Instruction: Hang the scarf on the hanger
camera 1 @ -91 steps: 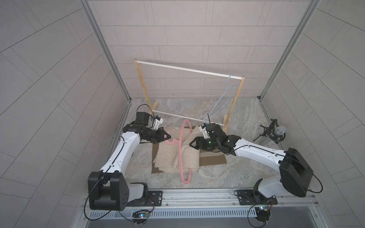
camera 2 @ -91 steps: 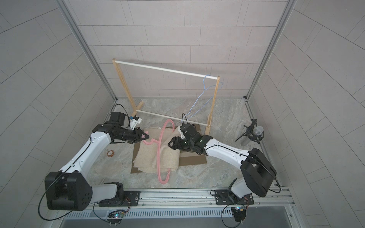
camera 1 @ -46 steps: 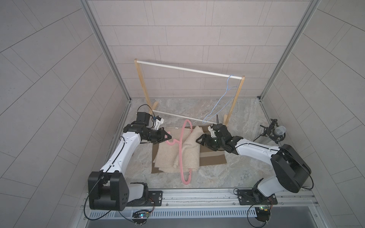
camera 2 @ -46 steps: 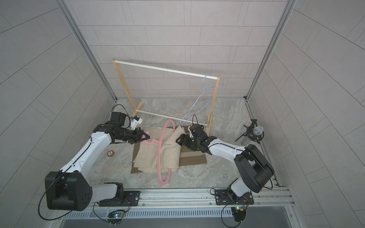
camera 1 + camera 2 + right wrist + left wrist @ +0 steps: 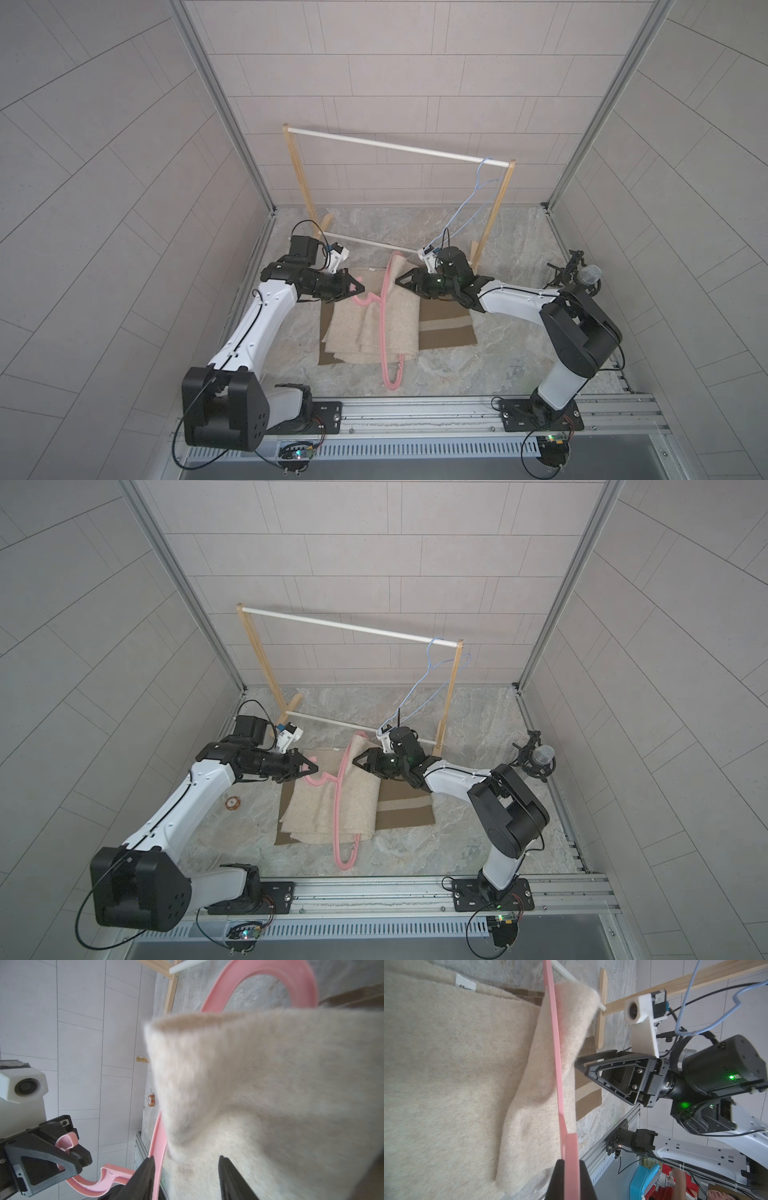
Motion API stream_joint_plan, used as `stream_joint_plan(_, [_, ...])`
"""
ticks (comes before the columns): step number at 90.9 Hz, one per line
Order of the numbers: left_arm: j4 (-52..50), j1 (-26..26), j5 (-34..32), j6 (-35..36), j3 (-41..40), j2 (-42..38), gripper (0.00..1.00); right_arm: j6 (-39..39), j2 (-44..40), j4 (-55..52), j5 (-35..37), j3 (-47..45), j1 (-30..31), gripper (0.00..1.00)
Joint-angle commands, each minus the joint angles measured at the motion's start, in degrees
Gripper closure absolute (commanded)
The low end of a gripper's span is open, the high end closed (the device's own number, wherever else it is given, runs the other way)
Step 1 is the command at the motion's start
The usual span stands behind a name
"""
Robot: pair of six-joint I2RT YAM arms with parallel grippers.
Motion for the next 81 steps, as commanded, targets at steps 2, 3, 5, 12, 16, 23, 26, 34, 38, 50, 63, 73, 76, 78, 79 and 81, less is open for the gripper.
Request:
stream_joint_plan(2, [2.1, -0.5, 1.5, -0.9, 0.9, -2.6, 1.00, 0.2, 0.8, 1.3, -1.8, 0.1, 0.5, 0.46])
stream_joint_plan(3, [2.2, -0.6, 1.6, -0.9, 1.0, -2.6, 1.00, 0.0, 0.5, 1.1, -1.7, 0.0, 0.4, 0.45])
stream_joint_plan(5, [2.2, -0.6, 1.6, -0.9, 1.0, -2.6, 1.00, -0.2, 0.0, 0.7, -1.2, -0.4, 0.4, 0.45])
stream_joint_plan(12, [2.2, -0.7, 1.4, -0.9, 1.1, -2.8, 1.00, -2.2, -3.5, -3.2, 0.9, -1.1, 0.4, 0.42])
stream_joint_plan(16, [2.2, -0.8, 1.3, -0.9, 1.2, -2.7, 1.00, -2.9, -5.8, -5.3, 2.1, -2.1, 0.4, 0.40])
stream_joint_plan(23, [2.1, -0.9, 0.7, -0.8, 1.5, -2.5, 1.00, -2.4, -9.7, -5.9, 3.1, -3.9, 0.4, 0.35])
stream_joint_plan(26, [2.1, -0.9, 0.5, -0.8, 1.7, -2.4, 1.00, -1.7, -11.2, -5.7, 3.1, -5.0, 0.5, 0.35])
stream_joint_plan(34, [2.2, -1.1, 0.2, -1.2, 2.4, -1.8, 1.00, -0.9, -13.9, -5.7, 3.1, -6.4, 1.4, 0.34])
stream_joint_plan(38, [2.2, -1.3, 0.2, -1.4, 2.7, -1.4, 1.00, -0.2, -14.5, -6.2, 3.4, -6.7, 2.2, 0.34])
stream_joint_plan(50, [2.1, -1.7, -0.1, -1.3, 3.4, -1.1, 1.00, 5.8, -12.3, -2.8, 2.7, -6.5, 4.4, 0.34])
stream_joint_plan(63, [2.1, -1.8, -0.4, -1.4, 3.4, -1.1, 1.00, 10.9, -8.1, -3.3, 4.1, -2.8, 7.3, 0.34])
stream_joint_plan(73, [2.1, -2.0, -0.5, -1.5, 3.3, -1.2, 1.00, 14.8, -4.6, -2.3, 5.0, -1.0, 8.9, 0.34])
stream_joint_plan(76, [2.1, -1.9, -0.6, -1.4, 3.2, -1.3, 1.00, 16.2, -3.5, -1.4, 5.0, -0.6, 9.0, 0.35])
stream_joint_plan(78, [2.2, -2.0, -0.5, -1.4, 3.1, -1.3, 1.00, 17.5, -2.8, -0.6, 4.9, -0.6, 9.1, 0.36])
stream_joint_plan(79, [2.2, -2.1, -0.6, -1.4, 3.1, -1.4, 1.00, 17.9, -2.5, 0.1, 4.9, -0.7, 9.1, 0.36])
stream_joint_plan(81, [2.2, -2.1, -0.6, -1.4, 2.9, -1.4, 1.00, 18.9, -2.0, 1.2, 4.8, -0.7, 9.1, 0.37])
